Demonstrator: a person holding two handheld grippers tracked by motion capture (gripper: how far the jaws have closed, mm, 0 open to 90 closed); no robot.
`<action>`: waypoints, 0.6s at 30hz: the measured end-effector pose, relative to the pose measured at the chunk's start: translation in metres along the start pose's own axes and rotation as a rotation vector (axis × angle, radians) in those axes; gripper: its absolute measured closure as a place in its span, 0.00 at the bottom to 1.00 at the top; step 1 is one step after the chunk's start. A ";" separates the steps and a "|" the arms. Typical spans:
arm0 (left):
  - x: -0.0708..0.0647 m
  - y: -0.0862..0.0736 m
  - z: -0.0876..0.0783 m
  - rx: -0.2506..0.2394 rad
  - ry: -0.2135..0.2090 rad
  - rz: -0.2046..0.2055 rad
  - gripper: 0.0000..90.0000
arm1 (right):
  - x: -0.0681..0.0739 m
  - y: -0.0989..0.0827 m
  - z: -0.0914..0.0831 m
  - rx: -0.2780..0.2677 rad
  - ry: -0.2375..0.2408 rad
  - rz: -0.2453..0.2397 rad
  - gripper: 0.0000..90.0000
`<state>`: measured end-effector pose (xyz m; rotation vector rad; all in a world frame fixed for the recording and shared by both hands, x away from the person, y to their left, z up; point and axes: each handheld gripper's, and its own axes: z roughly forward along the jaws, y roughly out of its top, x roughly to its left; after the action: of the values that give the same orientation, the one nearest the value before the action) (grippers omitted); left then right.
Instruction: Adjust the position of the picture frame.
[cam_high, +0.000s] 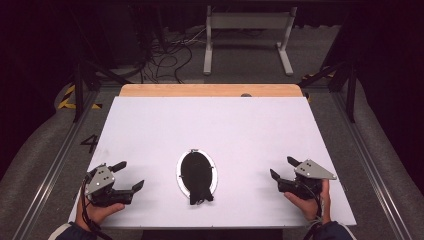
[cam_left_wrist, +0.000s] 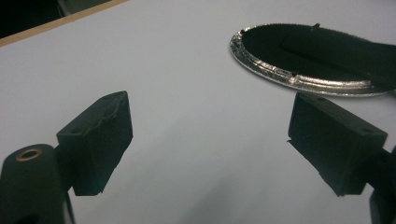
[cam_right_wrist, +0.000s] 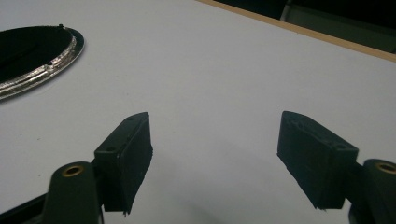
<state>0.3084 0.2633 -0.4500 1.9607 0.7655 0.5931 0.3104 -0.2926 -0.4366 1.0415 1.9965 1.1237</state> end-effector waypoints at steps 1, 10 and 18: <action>-0.001 0.000 0.000 0.000 -0.001 0.003 0.17 | 0.000 0.000 0.000 -0.001 0.002 0.001 0.29; -0.002 -0.002 -0.002 0.020 -0.027 0.009 0.38 | 0.002 0.004 0.011 0.008 0.030 -0.005 0.32; -0.012 0.004 0.011 0.106 -0.100 0.026 0.88 | 0.009 0.008 0.022 0.055 0.131 0.026 0.68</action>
<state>0.3086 0.2468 -0.4529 2.0834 0.7231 0.4747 0.3258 -0.2737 -0.4406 1.0482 2.1329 1.1838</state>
